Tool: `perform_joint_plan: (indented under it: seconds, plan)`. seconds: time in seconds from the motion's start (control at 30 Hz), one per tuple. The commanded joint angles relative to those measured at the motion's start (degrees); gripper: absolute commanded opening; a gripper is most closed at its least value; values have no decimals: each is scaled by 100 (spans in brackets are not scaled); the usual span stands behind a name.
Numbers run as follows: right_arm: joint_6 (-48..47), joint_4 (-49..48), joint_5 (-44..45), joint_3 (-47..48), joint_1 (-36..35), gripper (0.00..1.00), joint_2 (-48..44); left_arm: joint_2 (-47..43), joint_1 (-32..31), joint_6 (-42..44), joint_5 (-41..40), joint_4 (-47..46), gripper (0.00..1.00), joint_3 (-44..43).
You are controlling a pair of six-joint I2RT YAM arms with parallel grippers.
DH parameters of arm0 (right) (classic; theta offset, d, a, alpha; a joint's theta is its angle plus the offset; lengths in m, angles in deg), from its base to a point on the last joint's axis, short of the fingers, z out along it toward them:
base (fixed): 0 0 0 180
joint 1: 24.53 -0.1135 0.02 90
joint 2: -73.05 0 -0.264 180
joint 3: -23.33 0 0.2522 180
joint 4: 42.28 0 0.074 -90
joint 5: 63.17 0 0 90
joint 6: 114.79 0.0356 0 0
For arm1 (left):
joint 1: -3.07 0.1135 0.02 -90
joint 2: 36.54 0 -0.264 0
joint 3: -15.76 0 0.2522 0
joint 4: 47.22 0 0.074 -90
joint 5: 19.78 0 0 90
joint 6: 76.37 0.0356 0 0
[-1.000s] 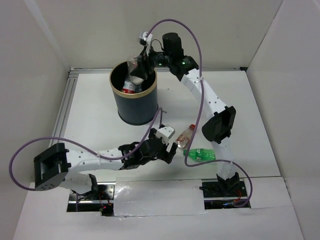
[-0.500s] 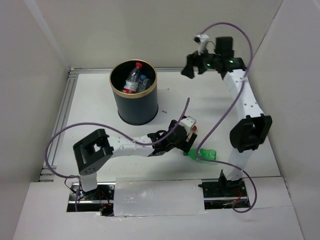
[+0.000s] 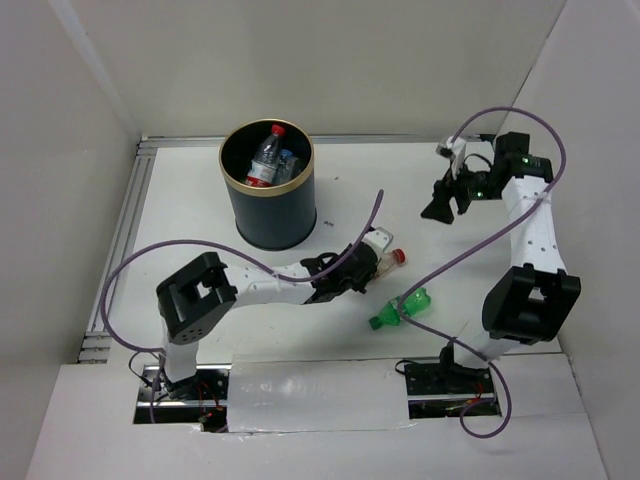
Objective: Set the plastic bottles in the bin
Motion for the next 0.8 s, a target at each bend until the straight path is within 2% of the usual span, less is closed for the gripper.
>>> perform_joint_plan:
  seconds: [0.0,0.13,0.17,0.2,0.23,0.27,0.3,0.43,0.6,0.77]
  plan:
    - [-1649,1061,-221,-601,-65,80,-393,-982,146,432,-90,60,0,-49]
    - [-1729,816,-167,-1060,-65,87,-718,-1299,305,714,93,130,0,-111]
    - [-1651,650,-167,-1122,-65,89,-797,-1299,365,784,172,69,6,-32]
    - [-1589,596,-167,-1123,-65,90,-798,-1299,418,863,312,8,34,-32]
    - [-1589,596,-219,-1210,-134,92,-798,-1221,419,995,418,7,53,-32]
    - [-1589,535,-220,-1280,-135,93,-798,-1142,480,1083,524,-71,67,-32]
    - [-1510,534,-220,-1281,-196,94,-798,-1037,480,1258,725,-72,75,-110]
    - [-1431,420,-158,-1465,-249,97,-859,-160,542,1750,1227,305,78,-864]
    - [-1325,306,-105,-1579,-249,99,-973,483,595,1954,1780,517,80,-1147]
    - [-1264,200,0,-1764,-249,99,-1140,1116,595,2015,1650,823,80,-1516]
